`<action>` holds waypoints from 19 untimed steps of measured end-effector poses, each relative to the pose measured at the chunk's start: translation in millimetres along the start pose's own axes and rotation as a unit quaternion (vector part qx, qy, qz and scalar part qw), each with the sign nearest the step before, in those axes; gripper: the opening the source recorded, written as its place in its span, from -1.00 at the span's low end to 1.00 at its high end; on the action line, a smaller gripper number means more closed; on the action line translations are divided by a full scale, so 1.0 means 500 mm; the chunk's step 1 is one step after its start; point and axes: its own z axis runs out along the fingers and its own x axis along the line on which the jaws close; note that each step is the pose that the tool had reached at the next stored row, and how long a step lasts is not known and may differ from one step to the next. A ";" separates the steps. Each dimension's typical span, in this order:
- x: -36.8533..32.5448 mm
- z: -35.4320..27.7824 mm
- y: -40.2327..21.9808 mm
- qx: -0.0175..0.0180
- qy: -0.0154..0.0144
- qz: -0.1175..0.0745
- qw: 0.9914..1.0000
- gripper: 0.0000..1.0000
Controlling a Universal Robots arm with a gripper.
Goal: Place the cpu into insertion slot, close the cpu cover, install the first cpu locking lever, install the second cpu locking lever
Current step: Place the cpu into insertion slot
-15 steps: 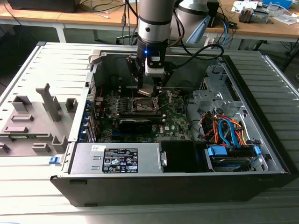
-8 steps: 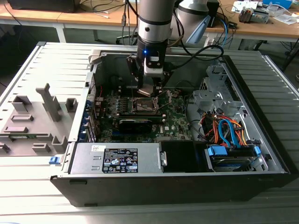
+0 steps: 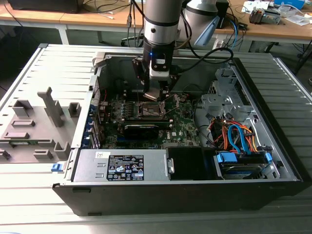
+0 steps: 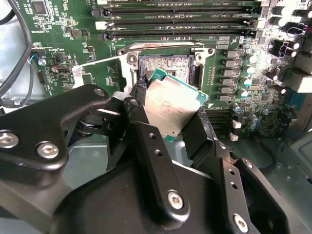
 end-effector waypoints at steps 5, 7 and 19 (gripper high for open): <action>0.000 0.000 0.000 0.000 0.000 0.008 1.000 0.09; 0.000 0.000 0.000 0.000 0.000 0.011 1.000 0.09; 0.000 0.000 0.000 0.000 0.000 0.026 1.000 0.09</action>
